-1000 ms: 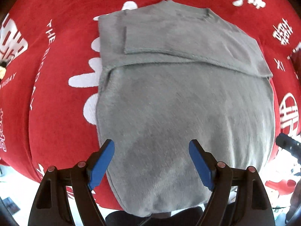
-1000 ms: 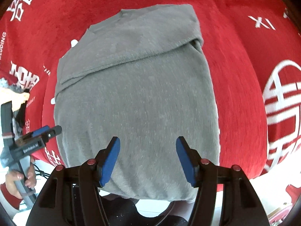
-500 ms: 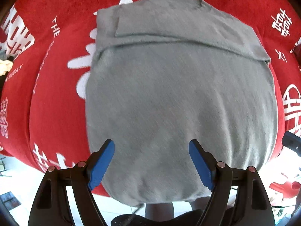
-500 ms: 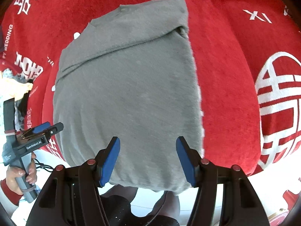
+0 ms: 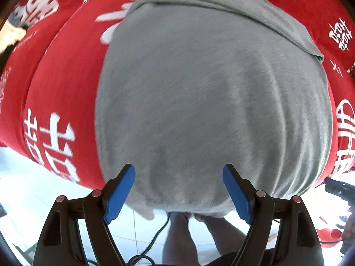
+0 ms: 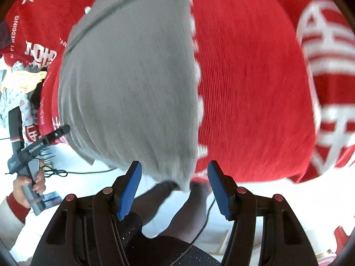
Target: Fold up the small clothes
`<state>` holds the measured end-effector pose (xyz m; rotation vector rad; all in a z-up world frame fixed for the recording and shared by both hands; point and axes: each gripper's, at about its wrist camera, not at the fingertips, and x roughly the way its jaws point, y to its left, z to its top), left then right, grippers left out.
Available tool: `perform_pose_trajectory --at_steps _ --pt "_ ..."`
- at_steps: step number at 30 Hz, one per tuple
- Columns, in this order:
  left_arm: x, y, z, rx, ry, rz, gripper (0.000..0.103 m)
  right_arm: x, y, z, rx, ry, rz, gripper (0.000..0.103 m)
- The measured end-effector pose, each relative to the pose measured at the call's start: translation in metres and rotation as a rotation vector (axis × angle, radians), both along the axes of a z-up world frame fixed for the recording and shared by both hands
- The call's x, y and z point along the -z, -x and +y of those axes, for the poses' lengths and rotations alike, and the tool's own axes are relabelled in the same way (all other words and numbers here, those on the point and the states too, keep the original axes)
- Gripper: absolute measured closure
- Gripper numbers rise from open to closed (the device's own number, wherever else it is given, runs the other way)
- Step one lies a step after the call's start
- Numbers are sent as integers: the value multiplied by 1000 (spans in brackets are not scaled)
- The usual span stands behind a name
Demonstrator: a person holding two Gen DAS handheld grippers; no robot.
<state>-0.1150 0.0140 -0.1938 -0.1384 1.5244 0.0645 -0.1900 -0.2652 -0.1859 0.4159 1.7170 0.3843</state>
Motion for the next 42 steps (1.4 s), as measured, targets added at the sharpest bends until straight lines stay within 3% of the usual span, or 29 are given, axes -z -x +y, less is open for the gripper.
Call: perform_pose_trajectory --at_steps 6,12,21,25,29,32,33,35,36,37,38,42 --pt "8 17 44 -13 98 -25 21 34 23 15 -25 -85 66 37" --pt "31 27 66 13 161 9 21 52 27 36 -75 -102 60 37" --pt "62 55 46 69 258 80 21 56 32 46 -119 -122 72 36" --pt "80 57 33 56 268 111 21 62 34 47 -90 -143 78 36" --pt "81 62 29 22 294 96 21 68 36 44 -56 -169 93 36" --pt "85 75 32 -6 322 85 38 72 39 47 -22 -186 104 37" --pt "82 72 31 -9 329 85 48 72 39 45 -8 -187 108 40" --pt "81 74 32 -6 344 89 73 75 41 43 48 -189 124 66" --pt "83 76 33 -2 357 94 92 76 42 41 80 -190 132 74" --pt "81 76 32 4 369 95 93 76 44 38 115 -190 140 90" --pt "76 75 32 16 369 91 93 75 46 35 142 -200 145 94" --pt "52 72 30 40 438 45 93 54 54 30 207 -263 114 95"
